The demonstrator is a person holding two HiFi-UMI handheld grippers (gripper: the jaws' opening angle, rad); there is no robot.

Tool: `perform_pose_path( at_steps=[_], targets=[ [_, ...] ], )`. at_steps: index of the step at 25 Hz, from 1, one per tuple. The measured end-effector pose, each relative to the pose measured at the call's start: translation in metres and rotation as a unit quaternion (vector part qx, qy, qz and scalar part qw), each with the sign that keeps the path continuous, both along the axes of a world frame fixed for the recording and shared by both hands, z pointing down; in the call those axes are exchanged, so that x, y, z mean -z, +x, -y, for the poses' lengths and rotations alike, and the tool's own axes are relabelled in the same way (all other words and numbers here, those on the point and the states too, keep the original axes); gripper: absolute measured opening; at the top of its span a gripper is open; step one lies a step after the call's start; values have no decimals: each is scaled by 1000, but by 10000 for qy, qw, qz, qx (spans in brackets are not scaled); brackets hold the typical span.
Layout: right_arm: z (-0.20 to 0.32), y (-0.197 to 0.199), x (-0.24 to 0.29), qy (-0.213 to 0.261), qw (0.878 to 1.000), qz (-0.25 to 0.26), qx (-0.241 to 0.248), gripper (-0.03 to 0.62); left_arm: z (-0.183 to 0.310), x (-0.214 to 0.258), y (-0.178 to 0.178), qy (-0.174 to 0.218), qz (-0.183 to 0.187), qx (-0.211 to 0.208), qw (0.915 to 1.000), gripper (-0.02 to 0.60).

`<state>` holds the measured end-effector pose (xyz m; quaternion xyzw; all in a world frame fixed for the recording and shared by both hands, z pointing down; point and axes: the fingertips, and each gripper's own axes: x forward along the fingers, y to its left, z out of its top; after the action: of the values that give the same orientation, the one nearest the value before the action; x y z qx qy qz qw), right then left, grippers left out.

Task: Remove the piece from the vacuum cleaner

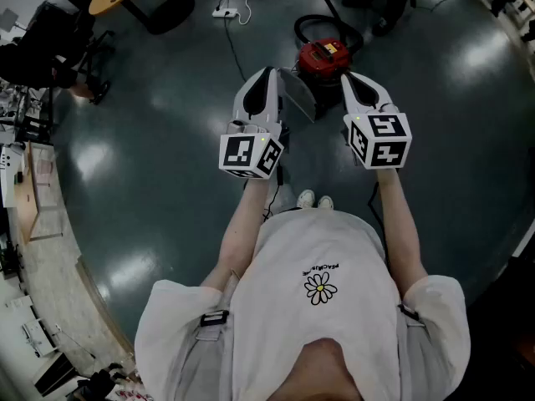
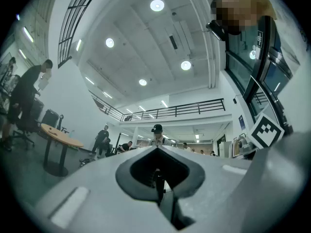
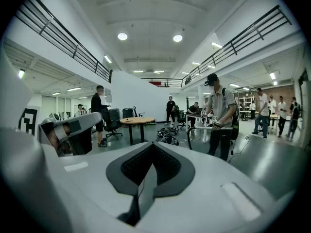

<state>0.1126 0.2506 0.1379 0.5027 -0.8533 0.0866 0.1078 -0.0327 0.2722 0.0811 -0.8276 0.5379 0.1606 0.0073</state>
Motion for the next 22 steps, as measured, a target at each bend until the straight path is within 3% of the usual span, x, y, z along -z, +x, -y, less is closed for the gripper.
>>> perform_pose_path(
  at_steps=[11,18,22],
  targets=[
    [-10,9,-1,65,10000,-2,47,23,-12,-3,0,-77,1,135,9999,0],
    [-22,36,1,170,9998,110,-42,24,-17,-5,22,-122,61,84,9999,0],
    [-36,41,6,225,9964,586,562,24,-19,-7,35,-95,208,95,9997,0]
  ],
)
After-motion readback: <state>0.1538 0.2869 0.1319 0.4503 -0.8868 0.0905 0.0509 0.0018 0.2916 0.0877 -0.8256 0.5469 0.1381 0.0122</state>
